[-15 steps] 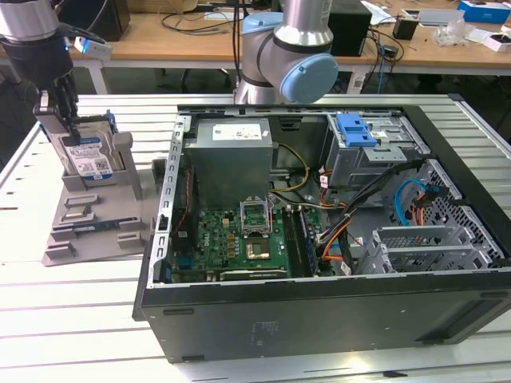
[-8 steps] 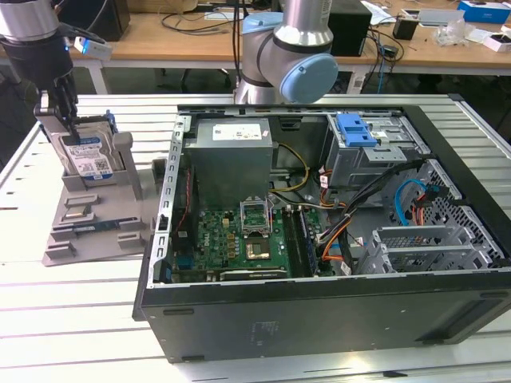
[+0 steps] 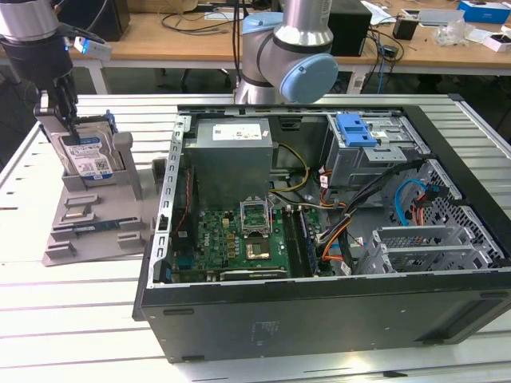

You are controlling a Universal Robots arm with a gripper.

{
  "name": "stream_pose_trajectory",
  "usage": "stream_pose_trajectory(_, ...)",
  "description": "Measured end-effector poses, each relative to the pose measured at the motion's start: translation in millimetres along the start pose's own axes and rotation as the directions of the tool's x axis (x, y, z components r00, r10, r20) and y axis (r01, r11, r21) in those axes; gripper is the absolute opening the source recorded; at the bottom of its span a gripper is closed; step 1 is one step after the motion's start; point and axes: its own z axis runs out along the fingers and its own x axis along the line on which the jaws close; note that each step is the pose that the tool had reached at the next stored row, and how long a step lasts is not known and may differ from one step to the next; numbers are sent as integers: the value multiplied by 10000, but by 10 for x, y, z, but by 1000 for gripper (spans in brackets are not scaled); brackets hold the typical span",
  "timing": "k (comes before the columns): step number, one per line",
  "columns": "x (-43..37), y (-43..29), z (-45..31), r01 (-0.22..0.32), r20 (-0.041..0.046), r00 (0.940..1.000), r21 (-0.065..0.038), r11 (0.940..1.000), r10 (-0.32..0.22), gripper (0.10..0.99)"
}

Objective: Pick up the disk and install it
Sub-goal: 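Pick up the disk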

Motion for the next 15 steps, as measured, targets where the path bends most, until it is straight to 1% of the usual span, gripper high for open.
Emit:
stream_pose_trajectory(1, -2, 2, -73, 1, 0, 10000, 1, 10000, -1, 365)
stream_pose_trajectory(3, -3, 5, -139, 0, 0, 10000, 1, 10000, 0, 365)
stream_pose_trajectory(4, -5, 7, -195, 1, 0, 10000, 0, 10000, -1, 365)
stream_pose_trajectory(11, -9, 16, -406, 1, 0, 10000, 1, 10000, -1, 365)
stream_pose_trajectory(12, -11, 18, -451, 0, 0, 10000, 1, 10000, 0, 365)
stream_pose_trajectory(15, -14, 20, -518, 1, 0, 10000, 1, 10000, -1, 365)
